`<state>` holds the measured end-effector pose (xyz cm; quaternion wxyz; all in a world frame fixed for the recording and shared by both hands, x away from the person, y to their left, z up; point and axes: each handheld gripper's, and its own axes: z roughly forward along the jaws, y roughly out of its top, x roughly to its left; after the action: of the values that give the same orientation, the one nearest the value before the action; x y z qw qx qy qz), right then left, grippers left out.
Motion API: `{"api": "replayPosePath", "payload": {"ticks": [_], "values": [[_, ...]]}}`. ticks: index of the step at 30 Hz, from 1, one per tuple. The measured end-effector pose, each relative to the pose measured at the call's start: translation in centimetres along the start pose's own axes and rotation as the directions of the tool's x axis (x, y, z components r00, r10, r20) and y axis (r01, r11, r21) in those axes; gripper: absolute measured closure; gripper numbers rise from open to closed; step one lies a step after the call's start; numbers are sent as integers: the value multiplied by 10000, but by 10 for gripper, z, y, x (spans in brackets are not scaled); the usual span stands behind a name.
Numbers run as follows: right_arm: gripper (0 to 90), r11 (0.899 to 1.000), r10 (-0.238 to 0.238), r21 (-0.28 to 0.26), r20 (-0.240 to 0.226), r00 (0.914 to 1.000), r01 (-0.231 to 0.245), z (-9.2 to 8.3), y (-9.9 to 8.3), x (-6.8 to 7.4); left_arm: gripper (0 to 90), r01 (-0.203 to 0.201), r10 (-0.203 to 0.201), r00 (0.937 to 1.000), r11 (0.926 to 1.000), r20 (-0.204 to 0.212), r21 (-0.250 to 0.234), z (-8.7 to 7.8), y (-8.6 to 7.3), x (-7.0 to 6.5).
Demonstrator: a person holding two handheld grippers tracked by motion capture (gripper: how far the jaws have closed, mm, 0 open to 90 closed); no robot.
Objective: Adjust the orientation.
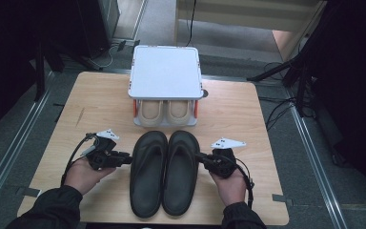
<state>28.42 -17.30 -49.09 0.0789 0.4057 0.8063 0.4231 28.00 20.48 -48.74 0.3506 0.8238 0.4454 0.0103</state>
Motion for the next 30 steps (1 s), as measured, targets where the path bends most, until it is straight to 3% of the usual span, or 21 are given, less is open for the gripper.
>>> {"api": "replayPosePath", "payload": {"ticks": [4, 8, 10, 13, 19, 24, 27, 30], "values": [[743, 9981, -27, -621, 102, 9999, 33, -9, 5, 7, 625, -23, 25, 10000, 9995, 58, -314, -6, 3, 0], [644, 9958, -136, -903, 115, 9998, 146, -14, 8, 17, 578, -172, 175, 9998, 9988, 55, -448, -12, 6, -2], [605, 9944, 39, -1054, 42, 10000, -34, -16, 9, 22, 562, -253, 256, 9996, 9984, 66, -512, -14, 7, -2], [546, 9944, -14, -1060, 310, 9995, 46, -15, 9, 32, 545, -314, 321, 9994, 9978, 121, -578, -17, 7, -1], [522, 9909, -315, -1280, 888, 9955, 428, -11, 7, 57, 528, -335, 340, 9994, 9966, 55, -752, -23, 8, 2], [521, 9859, 10, -1671, 727, 9974, 112, -5, 3, 72, 516, -417, 421, 9991, 9959, 32, -806, -25, 8, 4], [494, 9844, -29, -1746, 943, 9955, 194, -1, 1, 78, 511, -468, 472, 9989, 9954, 37, -834, -26, 8, 4], [480, 9830, 133, -1837, 873, 9961, 30, 3, -3, 82, 510, -516, 522, 9986, 9950, 50, -860, -26, 9, 5]]}}
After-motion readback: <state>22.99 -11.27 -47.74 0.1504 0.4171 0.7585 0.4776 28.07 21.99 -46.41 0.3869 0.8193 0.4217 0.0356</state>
